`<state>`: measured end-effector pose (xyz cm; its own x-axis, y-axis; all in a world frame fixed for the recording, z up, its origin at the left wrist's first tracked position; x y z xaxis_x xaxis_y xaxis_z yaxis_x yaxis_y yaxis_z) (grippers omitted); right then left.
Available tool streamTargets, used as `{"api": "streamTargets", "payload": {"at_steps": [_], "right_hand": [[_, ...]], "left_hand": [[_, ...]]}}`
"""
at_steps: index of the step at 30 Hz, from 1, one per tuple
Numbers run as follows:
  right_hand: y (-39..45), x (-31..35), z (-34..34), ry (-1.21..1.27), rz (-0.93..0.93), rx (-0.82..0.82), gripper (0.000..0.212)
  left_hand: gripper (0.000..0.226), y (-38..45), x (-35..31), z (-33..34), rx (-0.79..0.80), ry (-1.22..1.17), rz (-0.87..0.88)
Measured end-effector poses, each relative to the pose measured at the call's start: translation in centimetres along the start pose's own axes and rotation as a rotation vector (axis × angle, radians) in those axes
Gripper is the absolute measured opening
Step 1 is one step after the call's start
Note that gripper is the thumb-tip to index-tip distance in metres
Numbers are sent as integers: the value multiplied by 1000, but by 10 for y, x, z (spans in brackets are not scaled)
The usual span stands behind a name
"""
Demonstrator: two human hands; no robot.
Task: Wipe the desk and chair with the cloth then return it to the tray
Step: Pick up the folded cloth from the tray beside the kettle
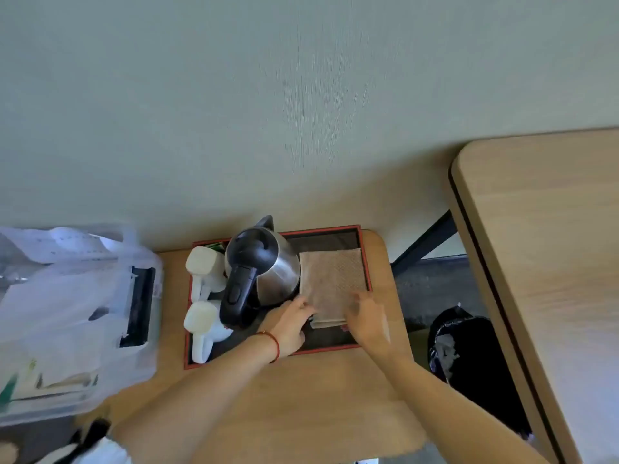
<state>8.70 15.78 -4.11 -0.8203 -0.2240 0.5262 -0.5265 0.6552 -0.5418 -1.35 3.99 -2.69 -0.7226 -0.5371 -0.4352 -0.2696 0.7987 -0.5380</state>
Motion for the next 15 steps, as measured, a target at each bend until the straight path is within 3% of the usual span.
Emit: {"api": "streamTargets", "payload": {"at_steps": [8, 13, 15], "right_hand": [[-6, -27, 9, 172, 323, -154, 44], [-4, -31, 9, 305, 312, -317, 27], [-7, -34, 19, 367, 397, -323, 29]], "left_hand": [[37, 36, -11, 21, 131, 550, 34], [47, 39, 0, 24, 70, 544, 93], [48, 37, 5, 22, 57, 508, 82]]}}
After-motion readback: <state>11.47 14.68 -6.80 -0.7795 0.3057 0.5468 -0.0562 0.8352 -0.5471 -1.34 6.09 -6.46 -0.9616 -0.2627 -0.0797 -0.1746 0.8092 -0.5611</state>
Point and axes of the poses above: each hand's wrist, its own y-axis towards the middle knuckle, its own z-axis out of the palm, x = y × z, the point moved 5 cm from there along y, towards the middle knuckle
